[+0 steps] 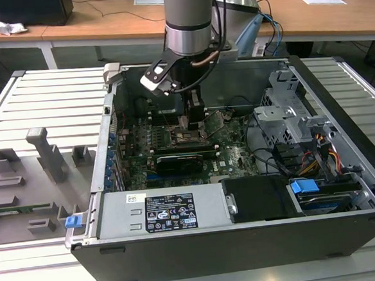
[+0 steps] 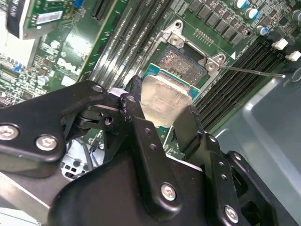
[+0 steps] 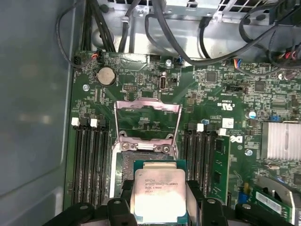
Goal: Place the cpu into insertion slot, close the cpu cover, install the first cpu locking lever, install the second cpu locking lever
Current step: 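Place the cpu into insertion slot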
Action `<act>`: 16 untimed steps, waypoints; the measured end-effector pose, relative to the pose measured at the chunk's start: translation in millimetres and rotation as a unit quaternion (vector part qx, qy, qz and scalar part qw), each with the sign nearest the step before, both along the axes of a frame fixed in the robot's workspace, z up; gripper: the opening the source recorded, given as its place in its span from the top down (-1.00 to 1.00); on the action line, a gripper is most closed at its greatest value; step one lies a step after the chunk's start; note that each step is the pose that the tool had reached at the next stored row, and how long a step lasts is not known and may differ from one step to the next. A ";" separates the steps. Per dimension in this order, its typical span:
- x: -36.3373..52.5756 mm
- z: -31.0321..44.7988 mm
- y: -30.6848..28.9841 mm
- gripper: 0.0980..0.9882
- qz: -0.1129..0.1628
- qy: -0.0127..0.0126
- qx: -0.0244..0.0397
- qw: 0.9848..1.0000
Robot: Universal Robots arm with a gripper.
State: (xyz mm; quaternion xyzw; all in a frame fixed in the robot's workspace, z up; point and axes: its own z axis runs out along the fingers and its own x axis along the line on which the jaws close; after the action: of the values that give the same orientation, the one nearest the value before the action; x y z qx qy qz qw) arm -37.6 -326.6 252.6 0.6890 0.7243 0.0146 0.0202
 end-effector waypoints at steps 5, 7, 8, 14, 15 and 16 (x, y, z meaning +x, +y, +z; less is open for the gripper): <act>-5.9 -25.0 6.1 0.04 -0.020 -0.001 0.000 1.000; -5.9 -26.6 6.3 0.04 -0.020 -0.001 0.000 1.000; -5.9 -27.1 6.4 0.04 -0.020 0.000 0.000 1.000; -6.1 -31.6 8.0 0.04 -0.021 -0.001 -0.001 1.000; -6.1 -32.5 8.4 0.04 -0.021 -0.001 -0.001 1.000; -6.0 -33.7 8.6 0.04 -0.021 0.000 -0.001 1.000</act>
State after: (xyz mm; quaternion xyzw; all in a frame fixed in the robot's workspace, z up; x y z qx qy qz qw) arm -43.6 -318.0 218.9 0.7042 0.7095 0.0136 0.0217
